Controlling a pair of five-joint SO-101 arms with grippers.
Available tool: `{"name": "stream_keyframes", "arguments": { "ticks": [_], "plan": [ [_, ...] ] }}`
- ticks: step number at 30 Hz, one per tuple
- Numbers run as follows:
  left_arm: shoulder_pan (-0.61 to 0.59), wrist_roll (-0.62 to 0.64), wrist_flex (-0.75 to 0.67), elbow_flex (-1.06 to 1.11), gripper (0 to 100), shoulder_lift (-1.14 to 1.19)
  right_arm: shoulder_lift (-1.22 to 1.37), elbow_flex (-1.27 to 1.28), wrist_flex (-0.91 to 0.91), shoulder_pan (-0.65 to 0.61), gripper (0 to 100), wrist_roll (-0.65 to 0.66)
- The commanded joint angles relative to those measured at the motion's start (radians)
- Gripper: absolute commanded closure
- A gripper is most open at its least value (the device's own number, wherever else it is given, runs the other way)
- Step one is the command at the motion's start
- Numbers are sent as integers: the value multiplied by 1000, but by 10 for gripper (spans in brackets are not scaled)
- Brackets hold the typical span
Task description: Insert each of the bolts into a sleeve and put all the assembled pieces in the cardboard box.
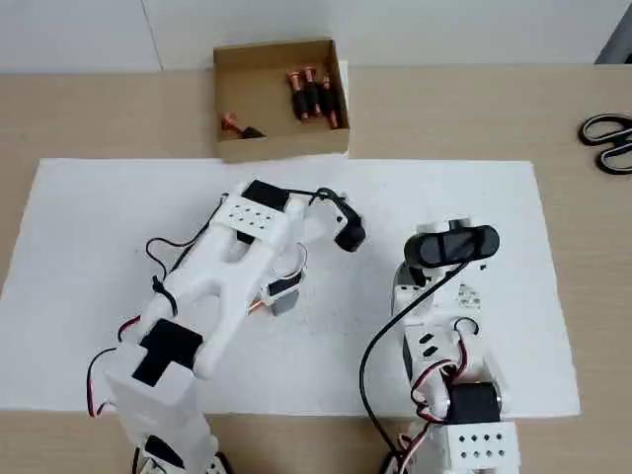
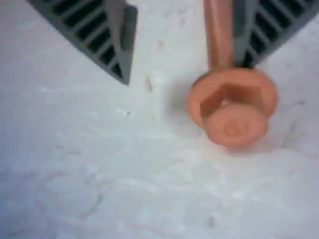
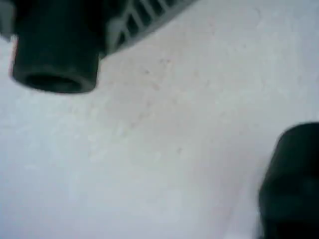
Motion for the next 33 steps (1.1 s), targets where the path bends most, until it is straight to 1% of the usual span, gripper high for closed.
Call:
{"name": "stream_keyframes", "arguments": {
  "ticks": [1,4,8,11,12,15,19,21,24,28,31,33],
  "plan": [
    [-40,29,-54,7,866,14,-13,-8,-21,2,995,5],
    [-77,34,-81,7,866,14,-13,-8,-16,-1,995,5],
    [-86,35,-97,8,866,15,-13,-8,-16,2,995,5],
    [-86,84,-121,10,871,17,-15,-8,-16,-2,995,3],
    [-86,101,-130,18,892,17,-15,-8,-16,-2,995,3],
    [-84,115,-161,62,998,25,-15,-8,-16,-1,995,3],
    [-86,118,-141,71,995,94,-15,-9,-16,2,995,3],
    [-87,120,-126,42,994,91,-15,-9,-16,2,995,3],
    [-104,129,-48,-93,994,23,-15,-8,-16,-2,995,3],
    [-132,180,106,-433,994,-133,-15,-8,-16,-21,995,9],
    [-115,245,222,-616,994,-198,-15,-8,-16,-105,995,6],
    [-103,315,218,-631,994,-241,-10,-8,-16,-197,995,8]
  ]
}}
